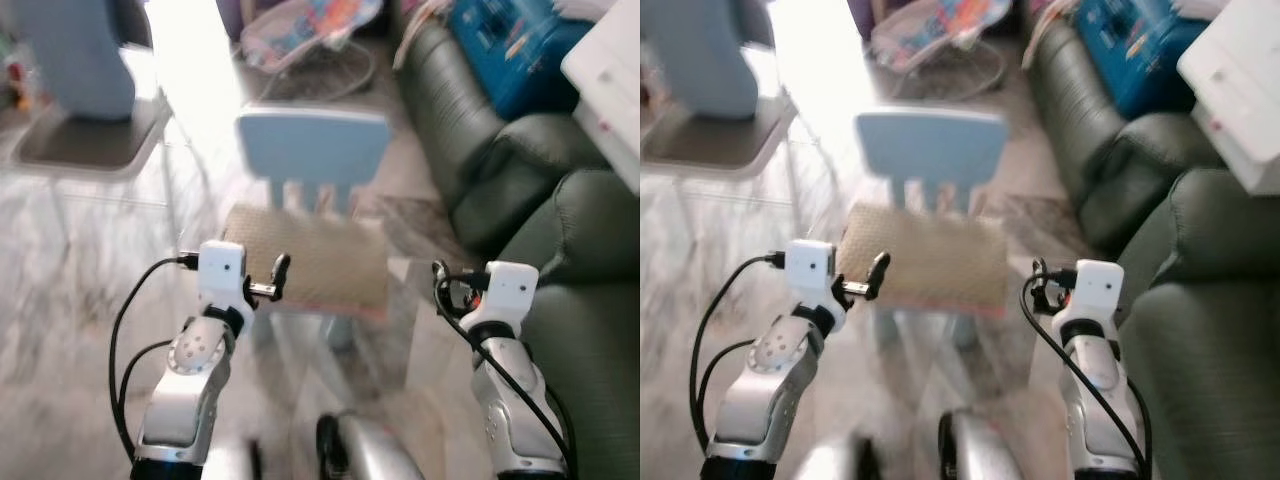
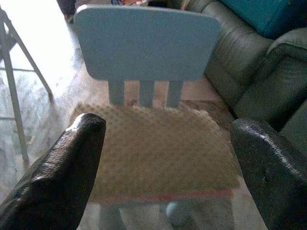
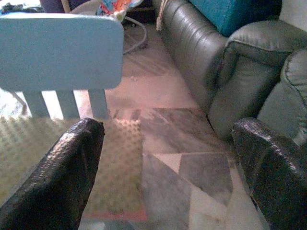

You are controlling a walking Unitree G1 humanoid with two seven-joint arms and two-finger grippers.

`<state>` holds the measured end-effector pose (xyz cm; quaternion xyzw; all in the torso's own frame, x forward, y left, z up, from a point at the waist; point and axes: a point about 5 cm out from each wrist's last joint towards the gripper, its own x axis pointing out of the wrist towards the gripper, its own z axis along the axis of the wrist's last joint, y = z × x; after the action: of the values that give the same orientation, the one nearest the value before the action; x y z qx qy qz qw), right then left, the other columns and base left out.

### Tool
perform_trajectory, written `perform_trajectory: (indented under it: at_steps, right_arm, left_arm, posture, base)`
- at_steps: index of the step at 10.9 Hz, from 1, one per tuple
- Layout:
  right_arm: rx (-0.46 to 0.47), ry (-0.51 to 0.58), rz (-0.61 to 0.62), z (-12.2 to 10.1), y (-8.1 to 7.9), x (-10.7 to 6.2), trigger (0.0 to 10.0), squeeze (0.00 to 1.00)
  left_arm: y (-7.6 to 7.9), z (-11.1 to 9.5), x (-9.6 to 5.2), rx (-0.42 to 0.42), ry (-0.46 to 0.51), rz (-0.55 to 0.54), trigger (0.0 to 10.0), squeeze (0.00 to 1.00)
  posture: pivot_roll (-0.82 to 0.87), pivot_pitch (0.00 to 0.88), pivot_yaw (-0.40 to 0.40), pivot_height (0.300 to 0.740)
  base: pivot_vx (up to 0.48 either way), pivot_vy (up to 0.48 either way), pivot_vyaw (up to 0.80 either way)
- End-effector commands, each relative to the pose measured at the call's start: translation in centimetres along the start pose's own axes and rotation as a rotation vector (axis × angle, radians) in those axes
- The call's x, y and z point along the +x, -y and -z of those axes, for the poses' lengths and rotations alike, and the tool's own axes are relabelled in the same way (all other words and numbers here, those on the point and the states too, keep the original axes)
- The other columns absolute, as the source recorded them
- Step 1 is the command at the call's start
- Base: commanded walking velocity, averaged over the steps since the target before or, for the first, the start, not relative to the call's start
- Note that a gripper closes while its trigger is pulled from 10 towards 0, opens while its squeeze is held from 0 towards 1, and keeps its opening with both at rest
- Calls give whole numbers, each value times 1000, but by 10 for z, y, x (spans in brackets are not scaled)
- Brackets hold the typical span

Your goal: Move the pillow to the sofa

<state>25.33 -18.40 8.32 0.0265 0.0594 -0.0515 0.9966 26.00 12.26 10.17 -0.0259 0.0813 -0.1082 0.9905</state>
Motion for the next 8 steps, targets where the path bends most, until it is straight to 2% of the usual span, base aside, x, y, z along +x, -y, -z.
perform_trajectory:
  at_steps: [1,4,8]
  right_arm:
    - [3,-7,-18,1,-7,0,10000,0]
    - [-12,-9,-32,2,-7,0,10000,0]
    - [-25,-7,-51,1,-10,1,10000,0]
  left_arm:
    - [-7,4,-3,1,-18,-28,10000,0]
    - [-7,3,-3,-15,-7,-56,10000,0]
    - [-10,1,-2,4,-2,-100,10000,0]
  posture:
    - [-19,200,-38,740]
    - [-18,201,-41,740]
    - [-16,200,-44,740]
  base:
    - [480,0,0]
    - [0,0,0]
    - [0,0,775]
